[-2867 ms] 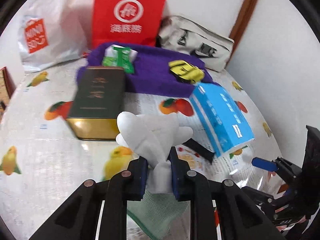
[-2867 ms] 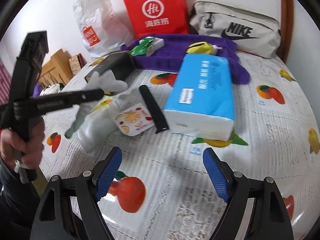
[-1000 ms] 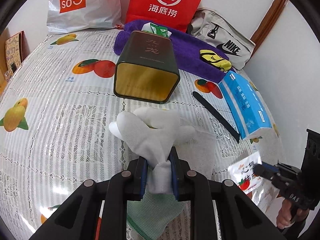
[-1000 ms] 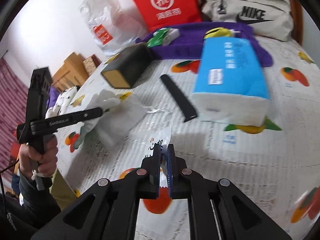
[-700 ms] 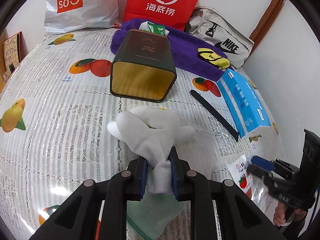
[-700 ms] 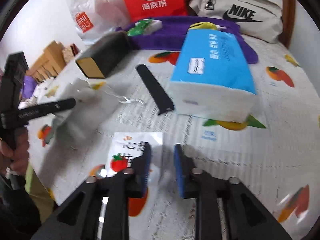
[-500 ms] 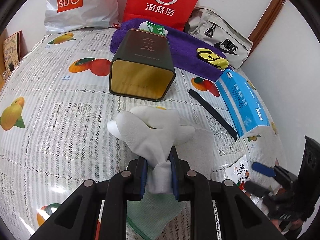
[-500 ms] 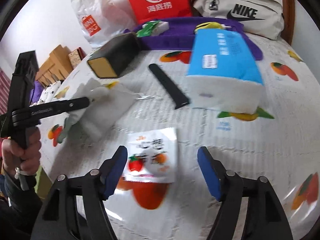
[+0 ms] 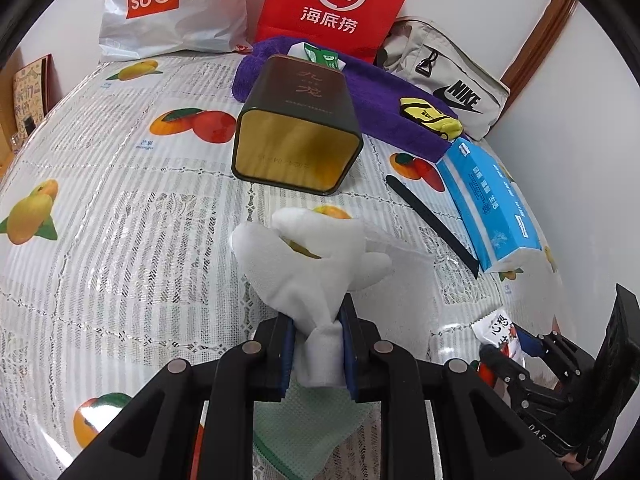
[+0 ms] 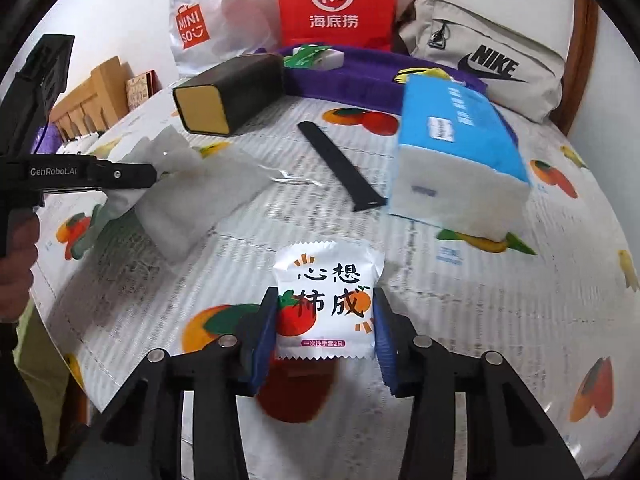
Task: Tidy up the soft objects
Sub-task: 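Carry the white glove and snack packet over the purple towel with both tools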
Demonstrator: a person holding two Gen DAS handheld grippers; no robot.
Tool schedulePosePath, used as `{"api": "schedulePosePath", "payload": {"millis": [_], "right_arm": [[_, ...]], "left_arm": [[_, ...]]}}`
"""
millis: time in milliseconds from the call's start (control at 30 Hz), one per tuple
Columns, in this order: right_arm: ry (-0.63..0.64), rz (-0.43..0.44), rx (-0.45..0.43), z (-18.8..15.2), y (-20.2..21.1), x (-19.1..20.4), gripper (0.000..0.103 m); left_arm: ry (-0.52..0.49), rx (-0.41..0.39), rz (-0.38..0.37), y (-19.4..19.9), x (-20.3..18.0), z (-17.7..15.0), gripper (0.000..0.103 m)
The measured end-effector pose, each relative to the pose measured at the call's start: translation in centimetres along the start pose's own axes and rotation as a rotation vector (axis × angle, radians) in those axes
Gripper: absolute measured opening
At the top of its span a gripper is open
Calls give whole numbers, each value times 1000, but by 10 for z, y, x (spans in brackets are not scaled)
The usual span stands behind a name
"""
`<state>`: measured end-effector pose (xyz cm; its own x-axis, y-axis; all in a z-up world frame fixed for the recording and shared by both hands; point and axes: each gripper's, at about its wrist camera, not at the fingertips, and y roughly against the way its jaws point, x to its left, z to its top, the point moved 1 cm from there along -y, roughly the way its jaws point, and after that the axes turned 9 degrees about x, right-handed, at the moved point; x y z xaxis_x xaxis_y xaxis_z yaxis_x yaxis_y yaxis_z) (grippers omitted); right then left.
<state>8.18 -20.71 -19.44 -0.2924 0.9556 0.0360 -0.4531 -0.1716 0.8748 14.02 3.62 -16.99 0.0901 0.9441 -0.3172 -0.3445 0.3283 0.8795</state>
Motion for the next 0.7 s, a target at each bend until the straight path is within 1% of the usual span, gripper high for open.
{"api": "schedulePosePath", "payload": {"millis": [67,133,267,367,433,567,700], "right_arm": [[-10,8,-5,-1,1,-5,42],[-19,-1,-6,-1,0,-10,42],[-59,-10,-5,1,0,-26,41],[-95,0,1,3,2,-39,41],[-108,-6,0,4,5,-45,41],[-132,8,-6,9,15,-55,41],[-122,5,-24,17,28,-58,41]], "left_arm": [[-3,-2,4,0,-1,1,20],[-5,-7,6,-1,-1,2,20],[-3,-10,-10,-3,1,4,20],[-7,-19,-12,-1,0,7,19],[-4,-24,-16,3,-1,11,19],[-1,-29,-25,11,-2,18,18],[0,-48,-26,23,-6,27,18]]}}
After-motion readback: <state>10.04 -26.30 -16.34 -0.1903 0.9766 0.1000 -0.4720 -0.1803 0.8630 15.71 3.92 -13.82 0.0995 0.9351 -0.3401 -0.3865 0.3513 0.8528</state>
